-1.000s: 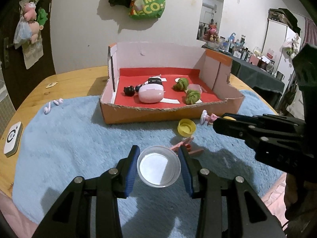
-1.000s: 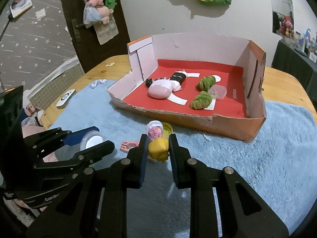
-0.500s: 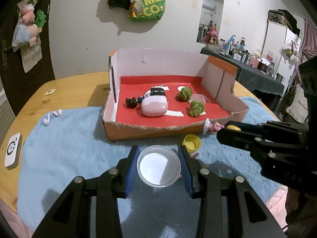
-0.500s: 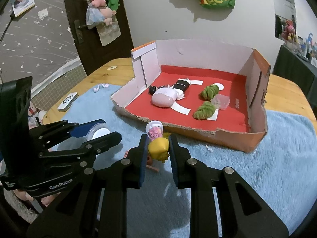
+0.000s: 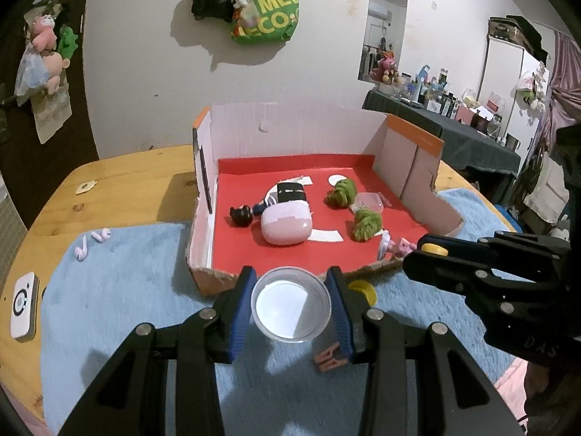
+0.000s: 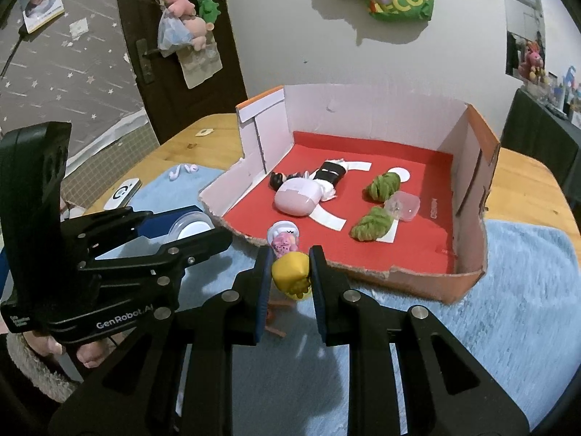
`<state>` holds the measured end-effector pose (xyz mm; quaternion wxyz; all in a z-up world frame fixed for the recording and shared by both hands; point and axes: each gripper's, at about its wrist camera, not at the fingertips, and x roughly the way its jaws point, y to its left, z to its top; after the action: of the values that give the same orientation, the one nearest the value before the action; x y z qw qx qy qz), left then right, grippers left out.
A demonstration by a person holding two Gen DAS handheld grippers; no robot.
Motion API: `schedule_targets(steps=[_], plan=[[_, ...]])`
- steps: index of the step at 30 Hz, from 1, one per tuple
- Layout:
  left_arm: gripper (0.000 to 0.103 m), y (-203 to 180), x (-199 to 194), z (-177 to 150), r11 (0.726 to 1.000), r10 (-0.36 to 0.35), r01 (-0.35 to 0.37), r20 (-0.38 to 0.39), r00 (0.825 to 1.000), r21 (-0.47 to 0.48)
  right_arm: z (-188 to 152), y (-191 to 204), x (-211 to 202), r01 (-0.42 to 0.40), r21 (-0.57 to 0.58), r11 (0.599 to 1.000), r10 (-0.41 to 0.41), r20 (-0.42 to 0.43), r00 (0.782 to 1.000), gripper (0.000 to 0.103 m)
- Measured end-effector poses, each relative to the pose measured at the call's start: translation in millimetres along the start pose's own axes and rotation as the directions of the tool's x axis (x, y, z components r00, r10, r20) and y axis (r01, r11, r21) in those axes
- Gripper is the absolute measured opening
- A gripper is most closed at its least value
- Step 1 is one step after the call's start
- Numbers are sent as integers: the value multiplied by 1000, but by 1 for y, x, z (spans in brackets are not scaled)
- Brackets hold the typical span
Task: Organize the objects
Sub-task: 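Lift the white lid and yellow-haired doll and carry both over the box, then lower the white lid and doll onto the red box floor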
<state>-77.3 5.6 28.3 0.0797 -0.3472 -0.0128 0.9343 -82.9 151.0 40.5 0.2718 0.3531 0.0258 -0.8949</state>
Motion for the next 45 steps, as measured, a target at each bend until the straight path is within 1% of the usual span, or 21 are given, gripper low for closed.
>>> schedule_targets(steps=[10, 17, 26, 32, 35, 39, 44, 45], plan=[[42, 4, 21, 28, 1000, -14, 14, -7, 1000, 17, 14, -9, 9, 17, -2, 1000, -17, 2, 1000, 20], [42, 2, 42, 40, 999, -29, 31, -43, 999, 41, 20, -19, 22, 25, 4, 1000, -25, -23, 999, 20], [42, -1, 67, 41, 996, -56, 63, -112, 992, 68, 24, -33, 46, 22, 21, 1000, -21, -74, 997, 20], [42, 1, 79, 41, 994, -57, 69, -144, 988, 85, 25, -37, 60, 0, 29, 1000, 3, -111, 994, 20], [42, 2, 86, 39, 992, -68, 85, -172, 983, 90, 26, -38, 68, -3, 25, 1000, 7, -130, 991, 20], [42, 2, 95, 36, 989, -82, 106, -212, 974, 106, 26, -42, 79, -26, 41, 999, 33, -161, 986, 20], [42, 6, 105, 36, 988, -109, 133, -241, 964, 83, 24, -51, 90, -32, 70, 997, 45, -189, 981, 20], [42, 6, 106, 36, 988, -105, 129, -242, 965, 87, 24, -53, 92, -31, 74, 997, 45, -194, 980, 20]])
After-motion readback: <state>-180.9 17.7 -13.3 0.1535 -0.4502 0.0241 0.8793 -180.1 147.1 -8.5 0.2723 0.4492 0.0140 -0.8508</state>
